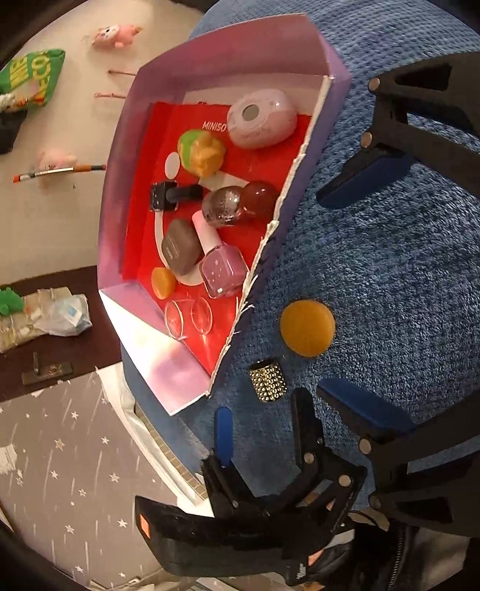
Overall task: Organize rigid objects
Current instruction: 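Grasp the gold mesh cylinder with the left tool while the right tool grasps the orange ball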
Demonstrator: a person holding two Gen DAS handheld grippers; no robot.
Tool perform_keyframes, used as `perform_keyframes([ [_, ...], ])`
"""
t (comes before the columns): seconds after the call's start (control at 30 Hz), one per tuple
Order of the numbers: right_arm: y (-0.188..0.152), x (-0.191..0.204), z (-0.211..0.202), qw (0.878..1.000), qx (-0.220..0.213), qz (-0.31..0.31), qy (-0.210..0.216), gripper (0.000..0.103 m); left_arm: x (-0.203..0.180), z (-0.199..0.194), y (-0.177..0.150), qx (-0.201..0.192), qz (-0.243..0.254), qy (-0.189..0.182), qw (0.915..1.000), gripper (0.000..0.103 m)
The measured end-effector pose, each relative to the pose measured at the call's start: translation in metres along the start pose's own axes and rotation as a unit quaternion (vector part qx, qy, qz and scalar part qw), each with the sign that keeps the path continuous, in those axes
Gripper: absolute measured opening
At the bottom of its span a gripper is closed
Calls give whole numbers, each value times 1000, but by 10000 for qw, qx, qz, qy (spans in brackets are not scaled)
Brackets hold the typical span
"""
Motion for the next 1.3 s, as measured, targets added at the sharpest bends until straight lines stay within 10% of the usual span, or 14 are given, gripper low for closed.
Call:
perform_keyframes([
  [0.47,4,31,29,9972,167,-722,-96,74,4,18,2,204,3,-282,9994,58],
  [0.6,3,35,32,9963,110,-843,-132,40,3,15,4,89,-153,-583,9981,24],
  [1.3,3,9,-51,9921,-1051,20,-679,40,-13,-35,22,-647,-359,-503,9960,24],
])
Point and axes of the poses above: each gripper's, at about its wrist camera, not at the fingertips, and z roughly the way its jaws point, x to its left, y to its top, the point moved 4 cm from there along z, roughly the way its jaws point, and after that the axes turned 6 degrees about z, right-handed, at the moved point
